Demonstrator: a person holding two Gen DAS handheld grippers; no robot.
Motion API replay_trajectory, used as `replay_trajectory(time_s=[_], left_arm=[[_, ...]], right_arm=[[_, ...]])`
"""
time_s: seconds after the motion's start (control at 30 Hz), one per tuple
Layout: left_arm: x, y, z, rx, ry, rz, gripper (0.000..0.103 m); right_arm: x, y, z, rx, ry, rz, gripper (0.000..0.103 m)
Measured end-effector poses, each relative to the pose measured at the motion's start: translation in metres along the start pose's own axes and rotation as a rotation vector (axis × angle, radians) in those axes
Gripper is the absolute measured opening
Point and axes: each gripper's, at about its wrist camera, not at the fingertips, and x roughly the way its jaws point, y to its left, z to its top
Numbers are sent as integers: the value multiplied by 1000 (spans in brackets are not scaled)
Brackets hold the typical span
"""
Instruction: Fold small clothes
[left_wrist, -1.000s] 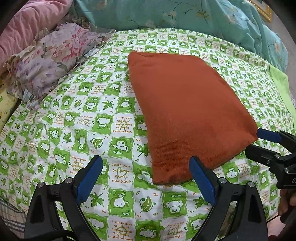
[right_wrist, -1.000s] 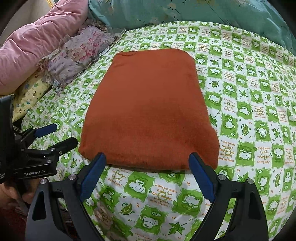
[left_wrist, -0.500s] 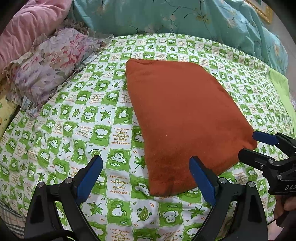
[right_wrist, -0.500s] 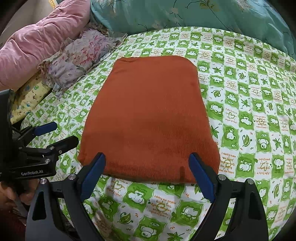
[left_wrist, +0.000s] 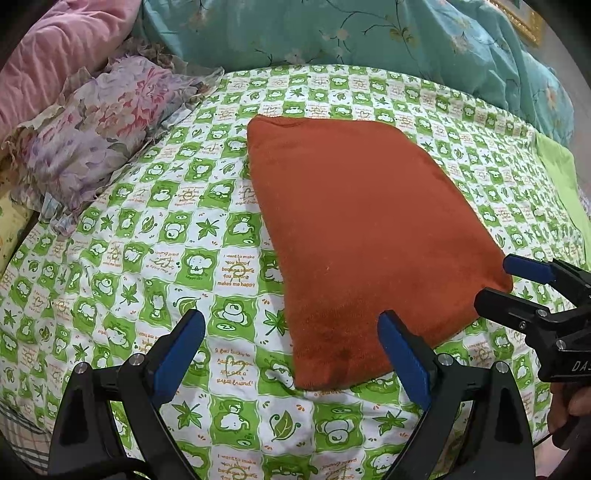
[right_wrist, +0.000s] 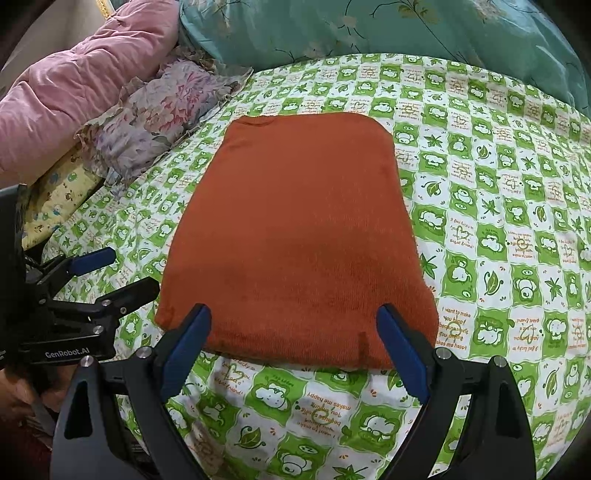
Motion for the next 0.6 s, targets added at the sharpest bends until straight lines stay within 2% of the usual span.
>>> replay_trajectory(time_s=[0.6], left_arm=[[1, 1, 1, 4, 3, -4, 95]], right_arm=[[-1, -1, 1, 1, -3, 2, 91]])
